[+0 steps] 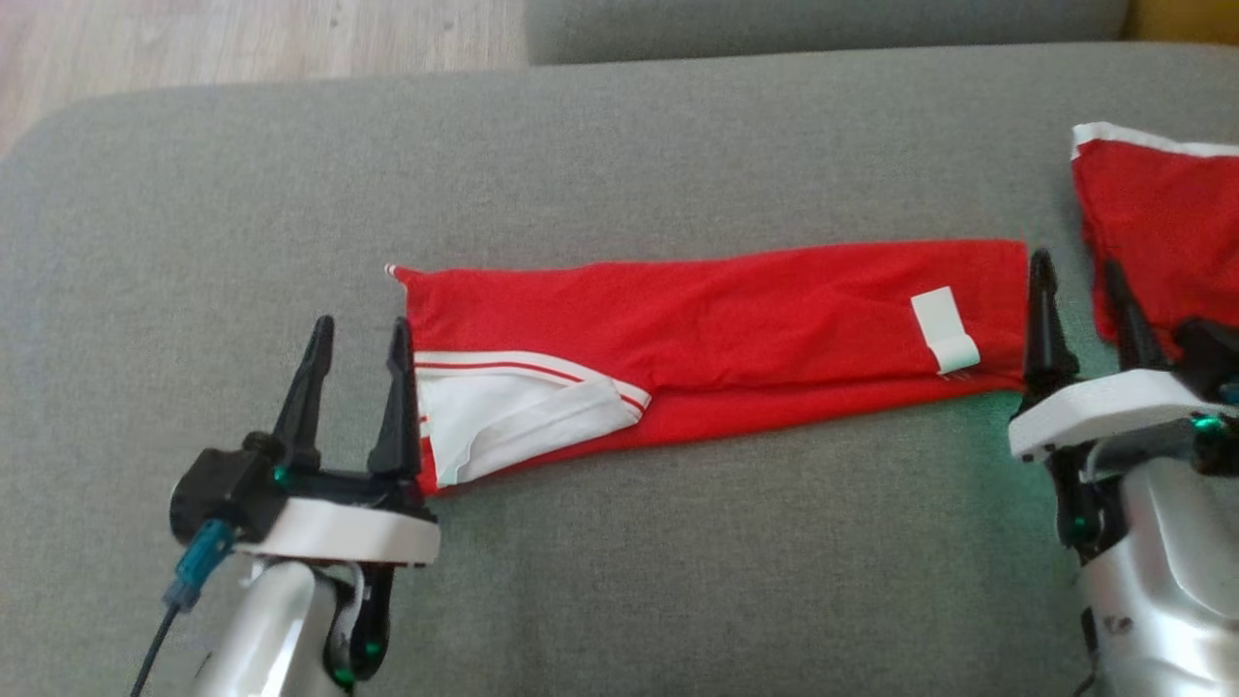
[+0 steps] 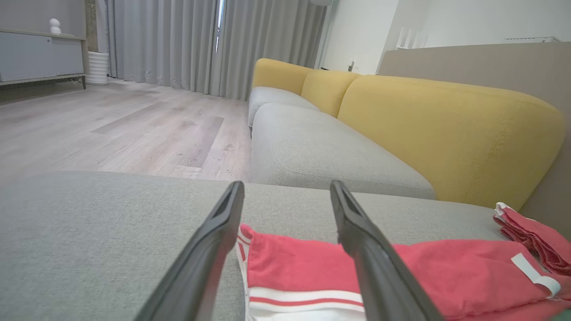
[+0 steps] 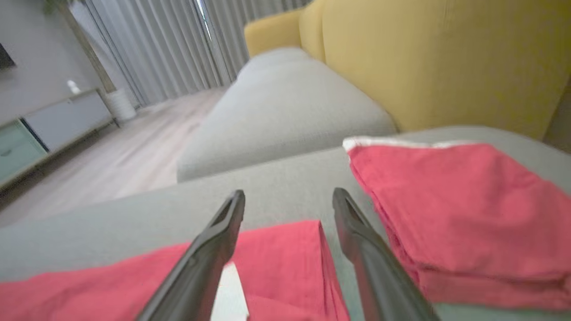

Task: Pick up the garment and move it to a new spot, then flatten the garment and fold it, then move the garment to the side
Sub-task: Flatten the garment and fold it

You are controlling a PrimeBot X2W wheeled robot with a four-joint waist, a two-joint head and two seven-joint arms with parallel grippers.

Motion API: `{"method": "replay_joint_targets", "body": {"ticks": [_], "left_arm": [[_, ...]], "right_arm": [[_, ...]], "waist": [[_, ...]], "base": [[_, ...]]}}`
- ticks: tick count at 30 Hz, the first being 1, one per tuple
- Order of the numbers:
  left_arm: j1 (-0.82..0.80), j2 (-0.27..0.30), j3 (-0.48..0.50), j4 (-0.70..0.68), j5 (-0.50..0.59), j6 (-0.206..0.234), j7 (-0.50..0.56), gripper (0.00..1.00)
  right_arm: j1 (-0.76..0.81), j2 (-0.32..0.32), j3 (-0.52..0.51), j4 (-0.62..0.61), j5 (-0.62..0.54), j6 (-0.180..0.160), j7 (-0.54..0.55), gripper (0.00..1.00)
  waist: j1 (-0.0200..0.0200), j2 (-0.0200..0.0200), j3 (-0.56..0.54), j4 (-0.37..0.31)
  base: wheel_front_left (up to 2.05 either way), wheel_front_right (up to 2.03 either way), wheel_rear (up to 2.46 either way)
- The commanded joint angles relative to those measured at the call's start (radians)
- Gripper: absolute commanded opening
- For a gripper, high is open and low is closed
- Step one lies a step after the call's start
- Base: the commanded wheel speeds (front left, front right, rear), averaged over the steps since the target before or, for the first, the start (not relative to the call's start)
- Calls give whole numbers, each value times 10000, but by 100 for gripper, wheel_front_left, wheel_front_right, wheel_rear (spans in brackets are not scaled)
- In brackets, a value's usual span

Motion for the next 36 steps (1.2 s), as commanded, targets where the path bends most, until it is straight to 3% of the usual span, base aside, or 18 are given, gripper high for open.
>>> {"method": "replay_joint_targets", "body": {"ticks": [1, 9, 14, 17, 19, 24, 31, 36], "left_arm": [[-510, 89, 470, -254, 93, -30, -50, 100], [-871, -260, 575, 96, 462, -457, -51, 100], [-1006, -384, 723, 262, 615, -608, -51, 100], [-1053, -421, 843, 319, 686, -670, -51, 100], [-1058, -435, 934, 346, 726, -702, -51, 100], [-1059, -473, 1113, 407, 844, -753, -51, 100], [-1020, -552, 1235, 418, 952, -833, -51, 100], [-932, -593, 1305, 449, 991, -880, -51, 100]], "right_arm": [[-347, 86, 152, -174, -203, 37, 75, 100], [-949, 755, -1893, 1632, -2098, 37, 767, 100], [-1215, 893, -2241, 2467, -2602, 37, 976, 100], [-1423, 909, -2170, 2977, -2290, 37, 1141, 100], [-1546, 911, -1950, 3226, -2060, 37, 1146, 0], [-1778, 898, -2149, 3215, -2039, 37, 823, 0], [-2041, 87, -3629, 2706, -2518, 37, 355, 0], [-2217, 67, -4092, 2356, -2776, 37, 287, 0]], "waist": [[0, -1, 146, 64], [0, -1, 699, 298], [0, -1, 830, 357], [0, -1, 857, 349], [0, -1, 850, 310], [0, -1, 794, 174], [0, -1, 669, 63], [0, -1, 481, 19]], "base": [[0, 0, 0], [0, 0, 0], [0, 0, 0], [0, 0, 0], [0, 0, 0], [0, 0, 0], [0, 0, 0], [0, 0, 0]]}}
